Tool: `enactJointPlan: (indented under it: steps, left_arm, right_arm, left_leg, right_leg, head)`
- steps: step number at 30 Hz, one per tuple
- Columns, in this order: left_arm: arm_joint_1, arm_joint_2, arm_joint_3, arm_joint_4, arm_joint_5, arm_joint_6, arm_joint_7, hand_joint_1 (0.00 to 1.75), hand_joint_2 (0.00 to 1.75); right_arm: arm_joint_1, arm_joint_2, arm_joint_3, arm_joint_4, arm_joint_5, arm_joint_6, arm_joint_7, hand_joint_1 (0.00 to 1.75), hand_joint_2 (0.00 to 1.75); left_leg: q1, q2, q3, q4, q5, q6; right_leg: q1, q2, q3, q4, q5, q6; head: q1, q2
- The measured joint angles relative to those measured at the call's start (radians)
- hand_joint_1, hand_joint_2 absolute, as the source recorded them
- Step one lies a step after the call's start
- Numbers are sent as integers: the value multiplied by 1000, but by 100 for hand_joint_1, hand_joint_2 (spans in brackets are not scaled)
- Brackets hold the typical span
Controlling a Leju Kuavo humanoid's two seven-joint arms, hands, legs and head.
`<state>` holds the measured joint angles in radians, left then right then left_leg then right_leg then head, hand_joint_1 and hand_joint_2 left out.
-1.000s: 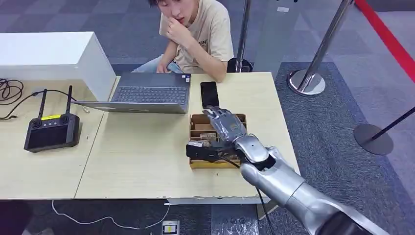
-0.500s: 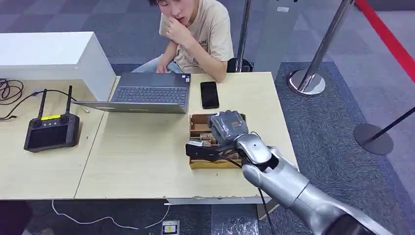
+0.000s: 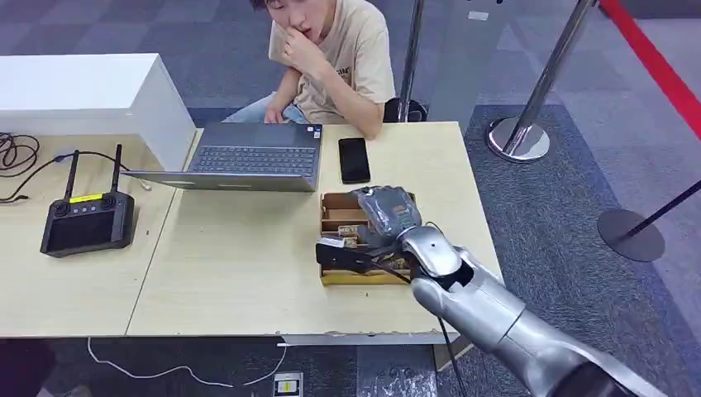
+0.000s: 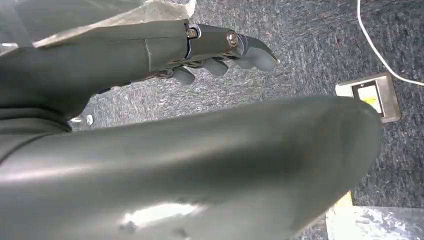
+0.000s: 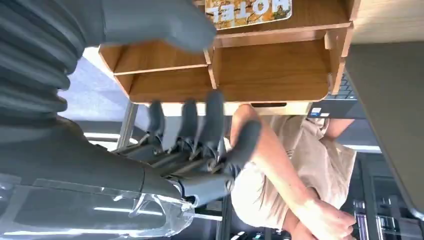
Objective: Pass the card to the sensor for recognition and then transmit it.
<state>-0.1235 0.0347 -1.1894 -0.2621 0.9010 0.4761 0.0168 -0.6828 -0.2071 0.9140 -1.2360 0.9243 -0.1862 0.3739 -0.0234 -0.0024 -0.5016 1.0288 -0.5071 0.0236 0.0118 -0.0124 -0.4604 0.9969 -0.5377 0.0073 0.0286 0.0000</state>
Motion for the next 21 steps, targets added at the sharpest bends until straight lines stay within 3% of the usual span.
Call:
enactJointPlan:
  steps: [5,7,11,12,17,20,21]
  left_arm:
    - [0,0,0,0,0,1,0,0,0]
    - [0,0,0,0,0,3,0,0,0]
    - [0,0,0,0,1,3,0,0,0]
    - [0,0,0,0,1,3,0,0,0]
    - [0,0,0,0,1,3,0,0,0]
    - [0,0,0,0,1,4,0,0,0]
    - [0,0,0,0,1,5,0,0,0]
  right_arm:
    - [2,0,0,0,-1,-1,-6,28,175]
    - [2,0,0,0,-2,-1,-6,51,175]
    - [3,0,0,0,-2,-1,-6,56,175]
    - [3,0,0,0,-2,0,-6,72,175]
    - [3,0,0,0,-7,5,-8,77,175]
    - [3,0,0,0,-11,5,-8,72,175]
    - [3,0,0,0,-11,5,-9,61,175]
  left_leg:
    - [0,0,0,0,0,0]
    - [0,0,0,0,0,0]
    - [0,0,0,0,0,0]
    - [0,0,0,0,0,0]
    - [0,0,0,0,0,0]
    - [0,0,0,0,0,0]
    - [0,0,0,0,0,0]
  right_leg:
    - [0,0,0,0,0,0]
    - [0,0,0,0,0,0]
    - [0,0,0,0,0,0]
    - [0,0,0,0,0,0]
    - [0,0,0,0,0,0]
    - [0,0,0,0,0,0]
    - [0,0,0,0,0,0]
  head:
    - [0,0]
    - [0,0]
    - [0,0]
    - [0,0]
    - [0,0]
    - [0,0]
    - [0,0]
